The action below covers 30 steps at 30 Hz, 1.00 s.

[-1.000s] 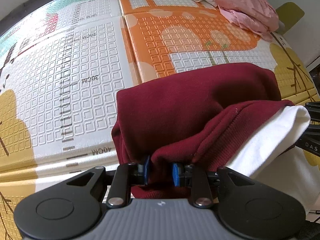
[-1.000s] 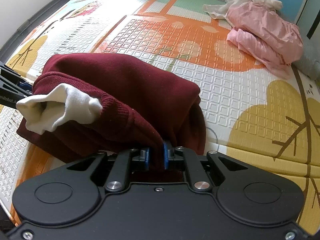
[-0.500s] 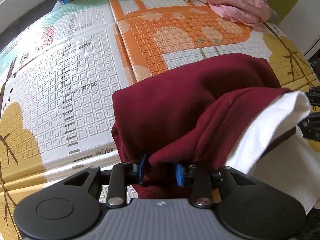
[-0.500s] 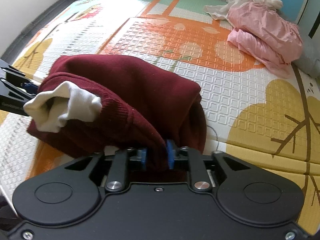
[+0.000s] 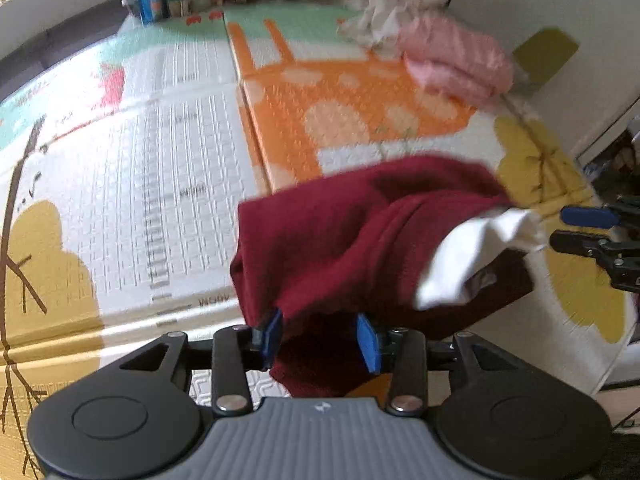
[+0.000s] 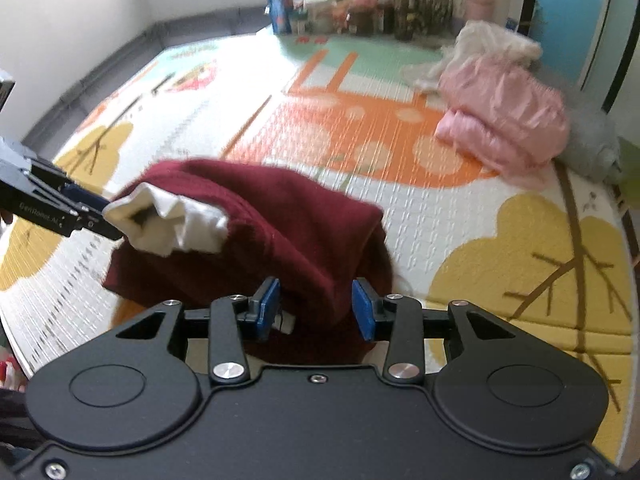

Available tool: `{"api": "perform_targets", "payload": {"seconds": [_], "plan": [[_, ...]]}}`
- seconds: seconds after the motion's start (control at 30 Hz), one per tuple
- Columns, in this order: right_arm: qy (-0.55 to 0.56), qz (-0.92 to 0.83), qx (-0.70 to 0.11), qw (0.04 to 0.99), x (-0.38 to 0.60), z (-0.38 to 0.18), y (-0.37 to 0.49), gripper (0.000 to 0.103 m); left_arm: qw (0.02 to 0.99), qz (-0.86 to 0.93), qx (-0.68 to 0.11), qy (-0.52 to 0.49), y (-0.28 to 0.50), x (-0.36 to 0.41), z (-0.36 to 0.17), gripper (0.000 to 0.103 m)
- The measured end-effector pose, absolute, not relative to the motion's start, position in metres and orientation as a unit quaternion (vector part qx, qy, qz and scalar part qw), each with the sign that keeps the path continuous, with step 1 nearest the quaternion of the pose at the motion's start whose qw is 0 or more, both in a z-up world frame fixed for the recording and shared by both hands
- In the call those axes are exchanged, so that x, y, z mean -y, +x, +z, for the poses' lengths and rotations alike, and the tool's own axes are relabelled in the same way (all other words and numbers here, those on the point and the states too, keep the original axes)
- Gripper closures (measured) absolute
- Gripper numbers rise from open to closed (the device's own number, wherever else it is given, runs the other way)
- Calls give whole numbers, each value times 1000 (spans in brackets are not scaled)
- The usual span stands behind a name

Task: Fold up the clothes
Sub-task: 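Open both grippers and release the sweatshirt onto the mat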

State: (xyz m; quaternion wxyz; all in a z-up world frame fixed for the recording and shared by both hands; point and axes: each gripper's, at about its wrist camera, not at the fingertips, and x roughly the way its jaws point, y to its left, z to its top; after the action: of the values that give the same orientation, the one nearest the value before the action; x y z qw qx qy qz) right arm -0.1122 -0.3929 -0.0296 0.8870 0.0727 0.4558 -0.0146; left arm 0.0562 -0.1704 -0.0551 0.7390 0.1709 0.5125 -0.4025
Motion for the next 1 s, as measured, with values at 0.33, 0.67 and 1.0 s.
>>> {"api": "perform_targets", "payload": {"seconds": [0.33,0.67,1.0], "plan": [[116,-27,-458,881,387,-19,-81,95,770,-421,-465,116,59,210,-11,57],[162,-39,-476,863,377,-25,-36,97,759,-388,-512,105,66,238,-53,72],[179,-30,-512,840,368,-59,-35,97,731,-401,-536,131,48,231,-80,72]]}}
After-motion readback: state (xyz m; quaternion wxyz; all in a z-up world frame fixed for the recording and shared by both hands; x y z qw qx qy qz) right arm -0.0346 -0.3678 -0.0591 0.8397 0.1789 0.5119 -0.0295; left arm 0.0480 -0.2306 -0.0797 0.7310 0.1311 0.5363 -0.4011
